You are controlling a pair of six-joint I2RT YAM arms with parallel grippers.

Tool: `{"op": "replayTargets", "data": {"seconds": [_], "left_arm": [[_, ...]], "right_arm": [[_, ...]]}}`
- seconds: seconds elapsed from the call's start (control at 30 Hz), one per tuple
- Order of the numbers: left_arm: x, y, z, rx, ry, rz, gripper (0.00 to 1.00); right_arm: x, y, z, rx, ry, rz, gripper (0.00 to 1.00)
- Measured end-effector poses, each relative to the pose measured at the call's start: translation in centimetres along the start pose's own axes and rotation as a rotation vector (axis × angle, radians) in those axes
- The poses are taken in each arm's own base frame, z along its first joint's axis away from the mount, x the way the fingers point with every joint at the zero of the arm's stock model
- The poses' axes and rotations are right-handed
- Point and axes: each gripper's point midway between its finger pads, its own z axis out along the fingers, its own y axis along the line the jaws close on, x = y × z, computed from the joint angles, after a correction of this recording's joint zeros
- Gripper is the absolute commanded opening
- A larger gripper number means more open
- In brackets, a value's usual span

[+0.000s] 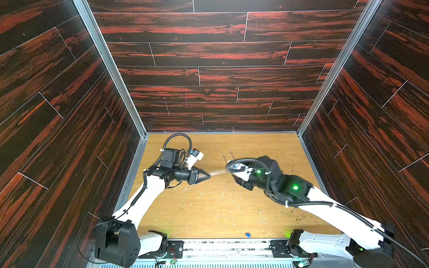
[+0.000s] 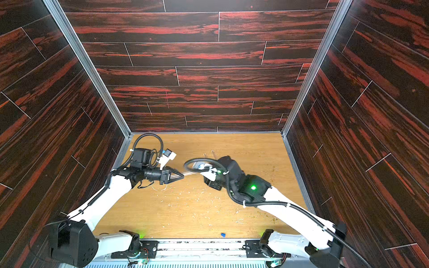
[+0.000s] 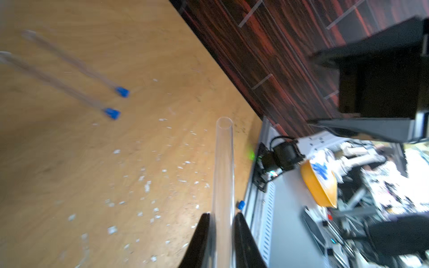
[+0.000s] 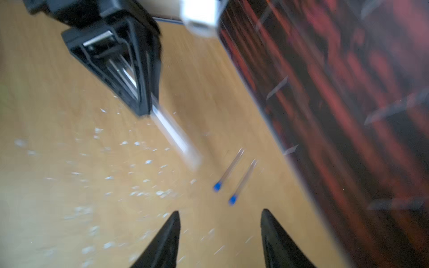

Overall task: Insert stoppers into test tubes
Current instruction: Pick up the stopper from the center of the board.

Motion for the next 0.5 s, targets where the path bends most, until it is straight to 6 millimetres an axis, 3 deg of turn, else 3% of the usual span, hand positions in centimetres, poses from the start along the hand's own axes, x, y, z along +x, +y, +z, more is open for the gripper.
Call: {"op": "replayTargets", "data": {"seconds": [0.2, 0.37, 0.5], "left_arm": [[-0.8, 1.5, -1.2, -0.065, -0.045, 0.005, 0.04], [-1.0, 2.3, -1.6, -0.104, -0.056, 0.006, 0.04], [-0.8, 2.6, -2.1, -0.121, -0.066, 0.001, 0.04]], "right_arm": [[3.6, 0.6, -2.1, 0.007, 0.055, 0.302, 0.65], [7.2, 1.7, -1.6, 0.019, 0.181, 0.492, 0.65], [9.9, 3.9, -0.8, -0.026, 0.347, 0.628, 0.6]]}}
